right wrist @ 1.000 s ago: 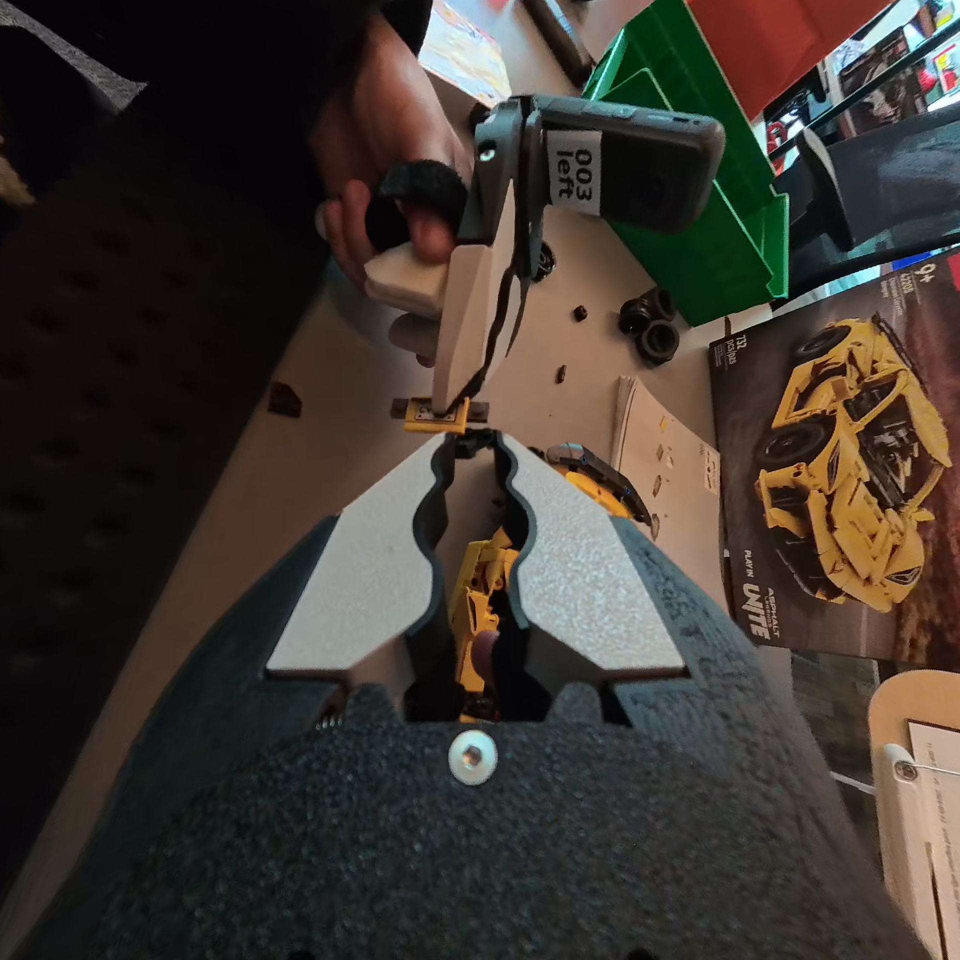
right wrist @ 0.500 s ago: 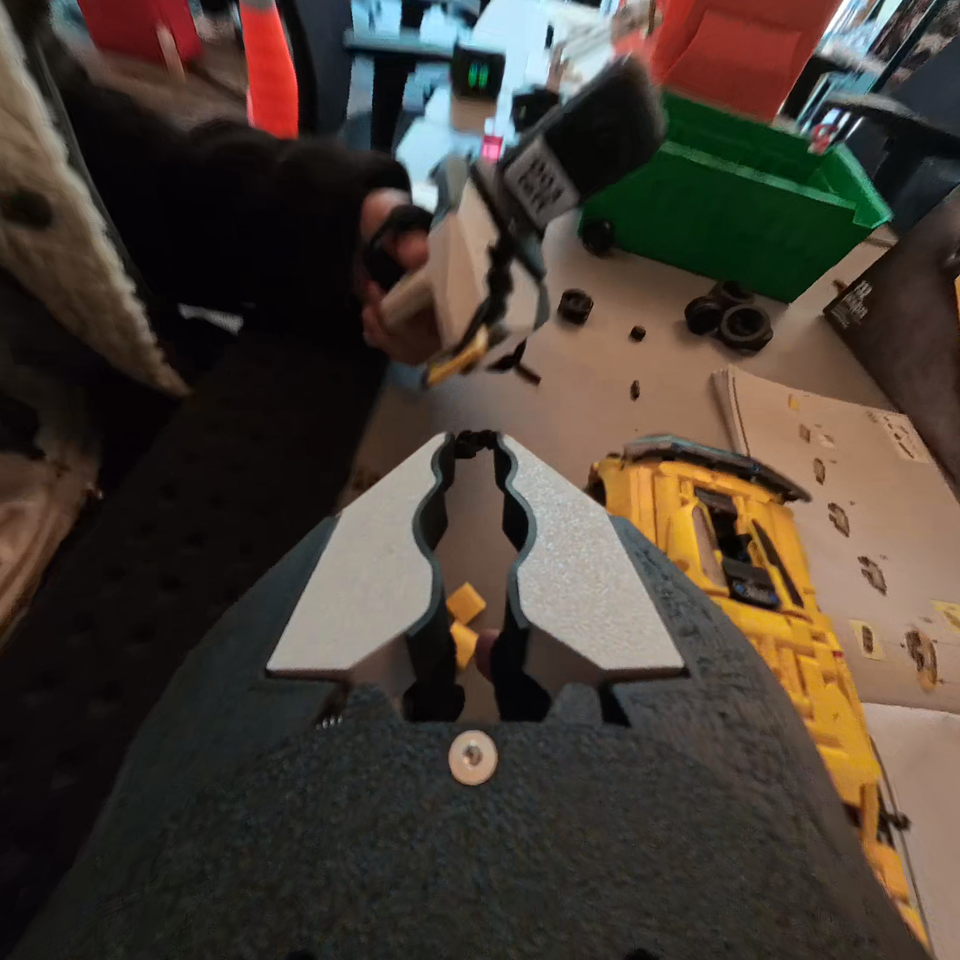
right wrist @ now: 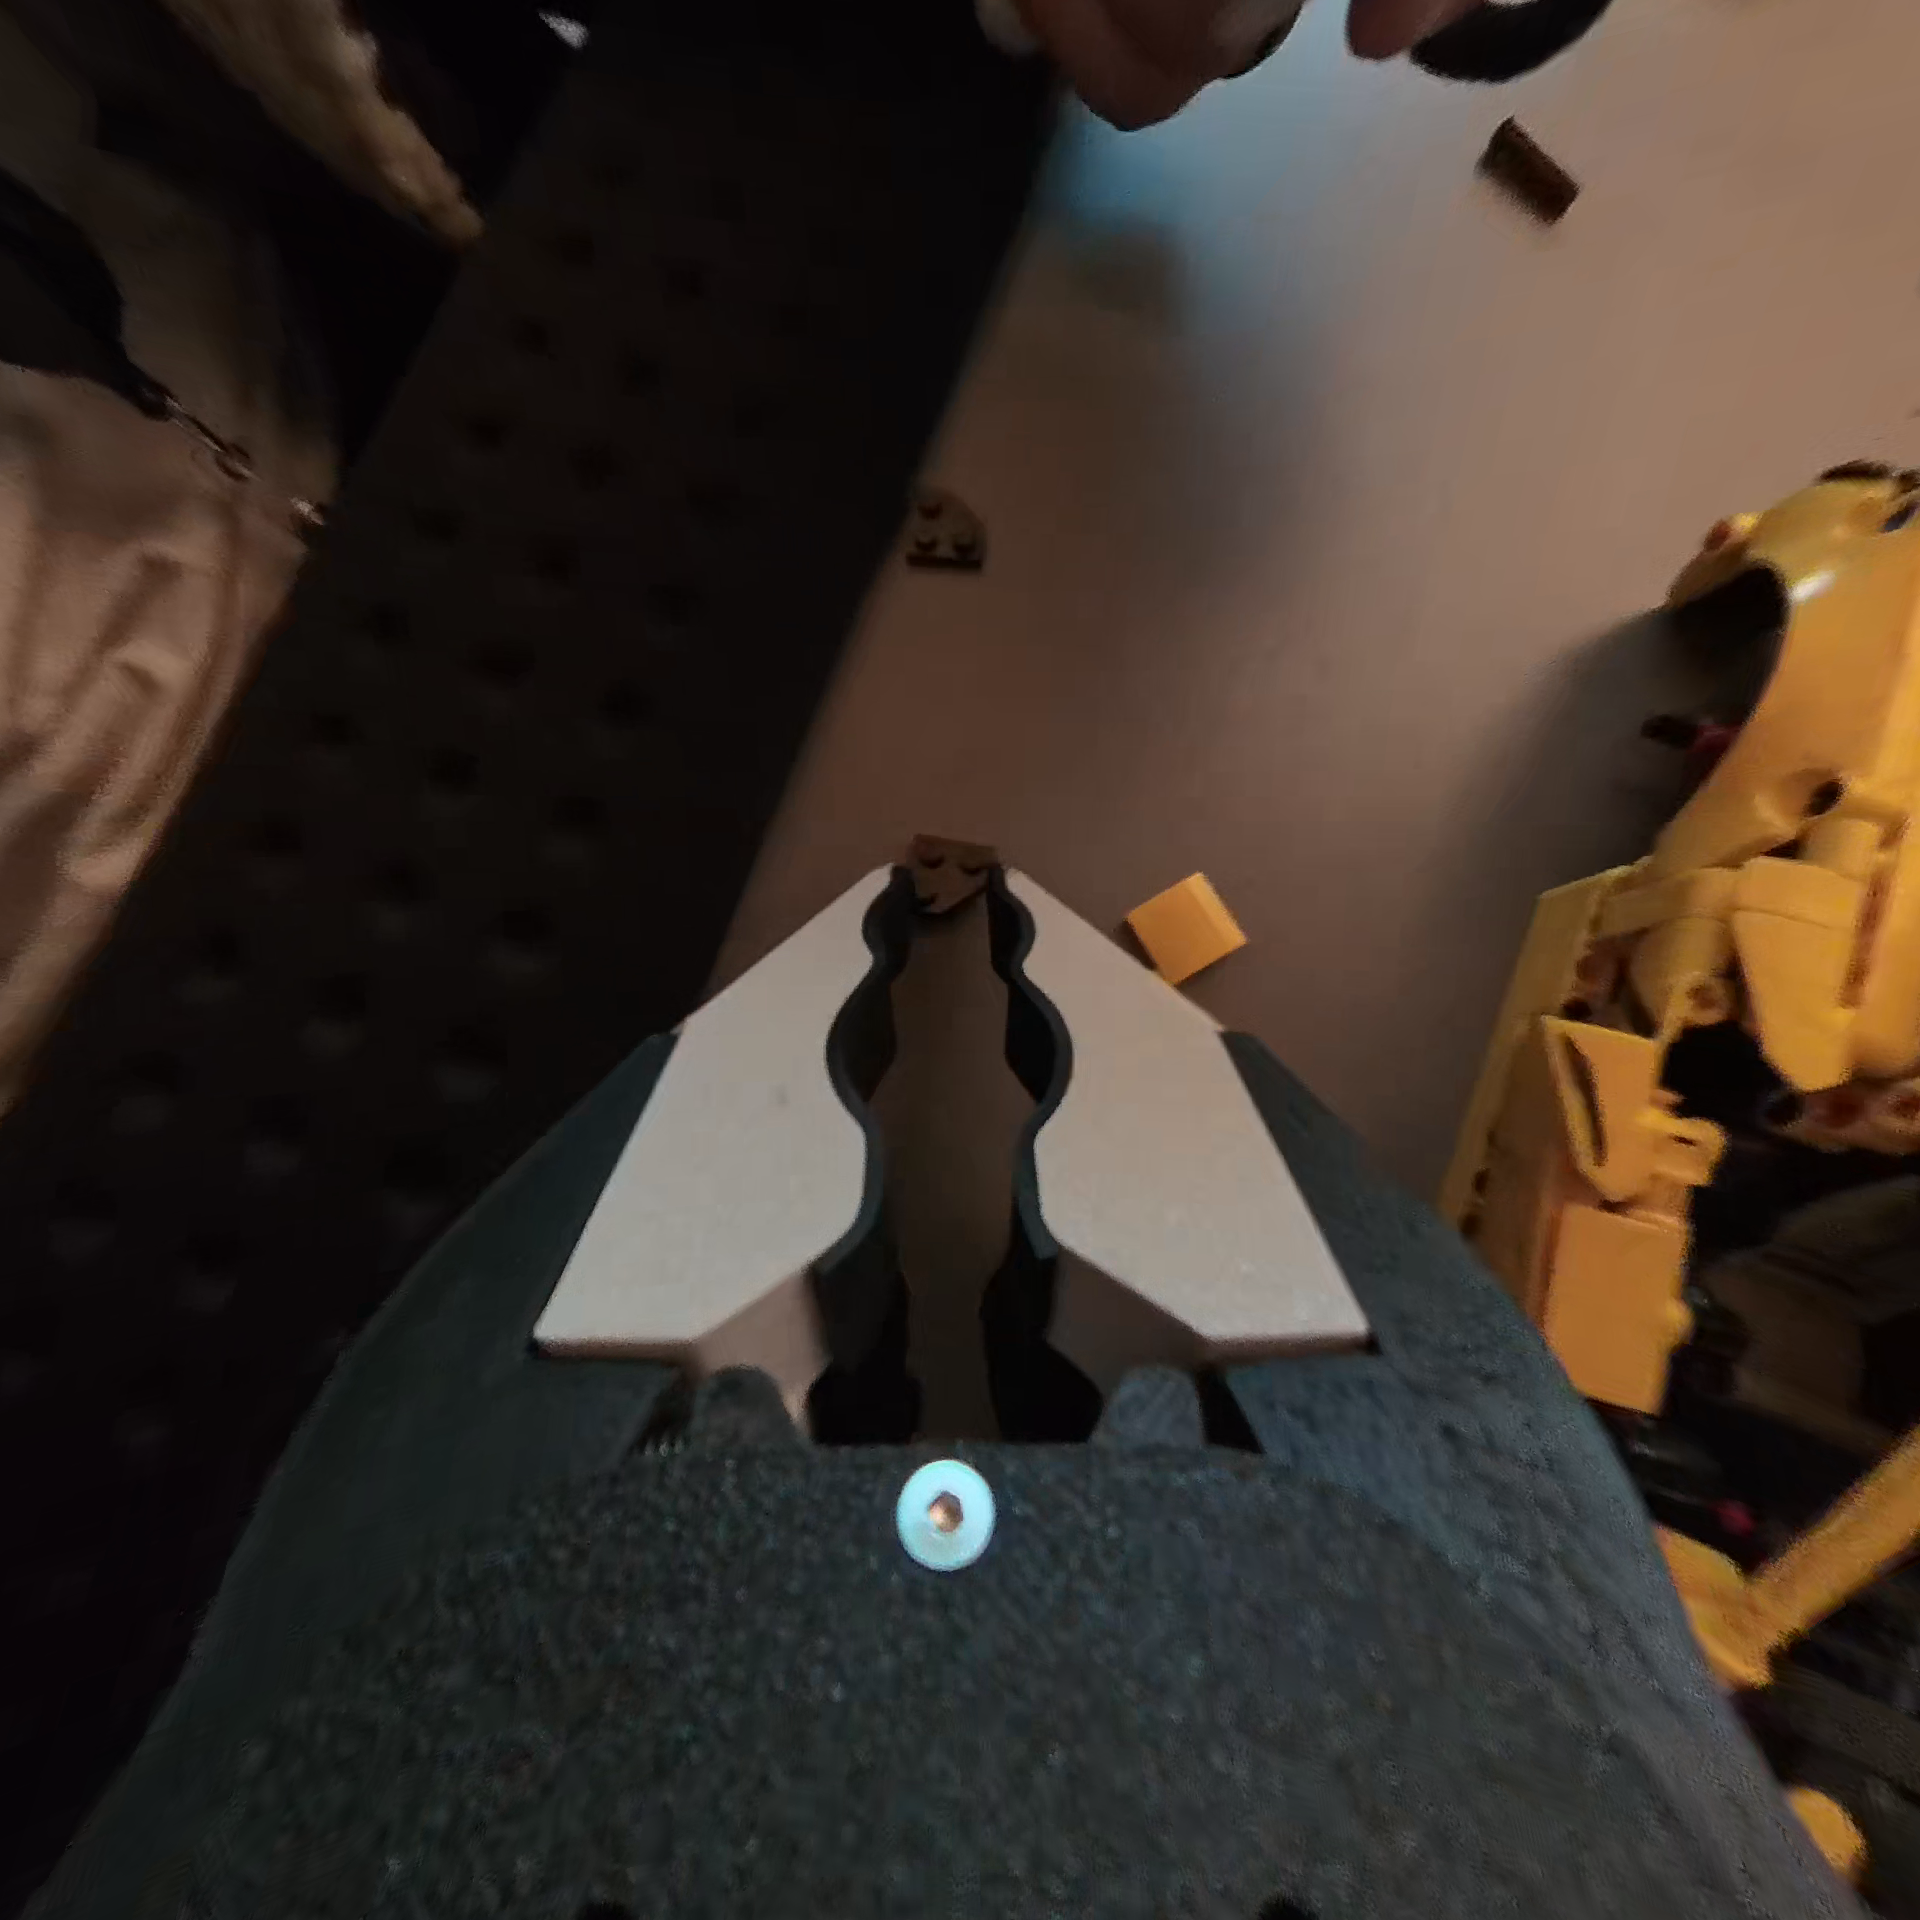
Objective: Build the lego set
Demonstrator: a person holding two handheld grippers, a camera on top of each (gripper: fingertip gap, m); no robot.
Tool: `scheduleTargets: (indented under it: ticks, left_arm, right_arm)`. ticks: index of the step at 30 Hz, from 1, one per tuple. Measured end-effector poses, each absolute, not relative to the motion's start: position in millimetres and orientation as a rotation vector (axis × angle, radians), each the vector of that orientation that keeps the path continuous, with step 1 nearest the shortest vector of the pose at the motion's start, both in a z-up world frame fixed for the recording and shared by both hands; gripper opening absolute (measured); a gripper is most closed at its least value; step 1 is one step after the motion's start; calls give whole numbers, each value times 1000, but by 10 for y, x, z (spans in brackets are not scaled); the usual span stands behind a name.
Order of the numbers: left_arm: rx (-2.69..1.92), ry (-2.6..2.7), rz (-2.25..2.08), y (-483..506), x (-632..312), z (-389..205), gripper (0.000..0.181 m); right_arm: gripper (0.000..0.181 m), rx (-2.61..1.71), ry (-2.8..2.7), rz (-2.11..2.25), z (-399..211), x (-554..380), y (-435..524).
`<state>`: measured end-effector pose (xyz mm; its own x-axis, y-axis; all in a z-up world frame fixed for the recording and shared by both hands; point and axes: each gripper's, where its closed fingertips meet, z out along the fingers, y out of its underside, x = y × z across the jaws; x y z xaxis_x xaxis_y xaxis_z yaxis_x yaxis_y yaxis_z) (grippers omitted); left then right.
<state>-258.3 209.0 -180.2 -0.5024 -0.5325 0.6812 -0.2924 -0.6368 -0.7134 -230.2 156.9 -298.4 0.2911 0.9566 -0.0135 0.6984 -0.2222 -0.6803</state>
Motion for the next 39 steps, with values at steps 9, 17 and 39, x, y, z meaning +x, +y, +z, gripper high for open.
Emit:
scheduleTargets:
  ticks: [9, 17, 39]
  left_arm:
    - [-1485, 1239, -2261, 2112, -2576, -1809, 6]
    - [-1487, 1235, -2262, 2115, -2575, -1809, 5]
    - [-1489, 1249, -2263, 2093, -2571, -1818, 5]
  right_arm:
    - [0, -1628, -2000, -561, -2943, -1909, 1752]
    - [1, -1766, -1590, -296, -2848, -1820, 1704]
    - [18, -1889, -1502, 316, -2921, -2007, 1658]
